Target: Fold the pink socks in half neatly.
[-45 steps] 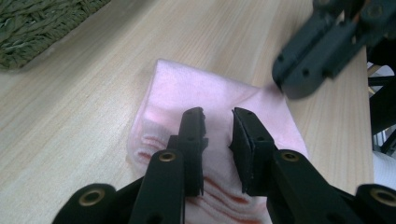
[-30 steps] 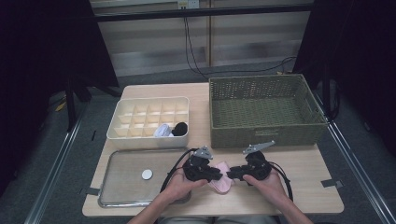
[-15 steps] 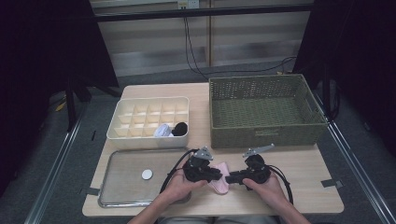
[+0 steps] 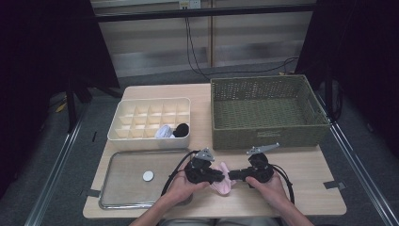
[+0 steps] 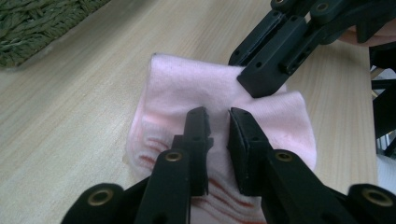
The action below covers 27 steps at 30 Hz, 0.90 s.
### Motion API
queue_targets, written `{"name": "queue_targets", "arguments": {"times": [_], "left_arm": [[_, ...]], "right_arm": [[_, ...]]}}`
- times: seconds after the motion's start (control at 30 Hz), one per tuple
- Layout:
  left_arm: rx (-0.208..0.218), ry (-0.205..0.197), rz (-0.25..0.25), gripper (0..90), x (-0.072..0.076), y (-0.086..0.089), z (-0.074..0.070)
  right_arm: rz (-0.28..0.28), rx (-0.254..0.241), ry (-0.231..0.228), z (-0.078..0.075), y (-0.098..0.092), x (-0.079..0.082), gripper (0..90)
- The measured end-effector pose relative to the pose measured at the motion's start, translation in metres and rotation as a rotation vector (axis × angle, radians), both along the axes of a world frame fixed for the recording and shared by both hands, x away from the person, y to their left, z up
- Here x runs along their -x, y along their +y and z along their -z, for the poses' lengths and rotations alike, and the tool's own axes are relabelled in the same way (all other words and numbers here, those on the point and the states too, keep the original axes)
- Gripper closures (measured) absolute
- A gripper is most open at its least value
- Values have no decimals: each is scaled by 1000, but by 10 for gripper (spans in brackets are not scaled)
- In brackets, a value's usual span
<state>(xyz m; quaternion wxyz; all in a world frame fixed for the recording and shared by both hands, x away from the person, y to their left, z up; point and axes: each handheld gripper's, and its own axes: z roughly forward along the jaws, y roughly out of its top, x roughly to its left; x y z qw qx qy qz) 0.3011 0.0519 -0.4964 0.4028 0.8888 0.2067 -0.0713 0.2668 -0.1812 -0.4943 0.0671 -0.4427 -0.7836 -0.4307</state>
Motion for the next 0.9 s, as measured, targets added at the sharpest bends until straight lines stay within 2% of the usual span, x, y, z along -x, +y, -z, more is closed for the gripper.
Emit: {"name": "queue_targets", "arguments": {"times": [0.03, 0.07, 0.2, 0.27, 0.43, 0.53, 0.6, 0.7, 0.9], "left_arm": [[-10, 1, 2, 742, 0, 0, -1], [16, 1, -7, 731, 1, 1, -2], [42, -9, -13, 684, 1, 6, -13], [71, -11, -30, 667, 0, 11, -20], [55, -14, -87, 581, -5, 29, -22], [51, 26, -112, 480, -6, 35, -13], [41, 33, -110, 441, -7, 33, -11], [52, 43, -105, 423, -7, 27, -8], [15, 50, -89, 446, -4, 11, -1]], "right_arm": [[-1, 1, 1, 0, 0, 0, 863], [-2, 3, 2, 1, 0, 0, 863], [-7, 17, -1, 0, -3, 0, 863], [-13, 36, -6, -2, -4, 0, 862], [-9, 38, -10, -3, -9, 0, 862], [-9, 42, -20, -4, -9, 0, 861], [-9, 40, -23, -6, -8, 0, 861], [-16, 50, -32, -7, -8, 1, 860], [-9, 46, -32, -7, -7, 0, 860]]}}
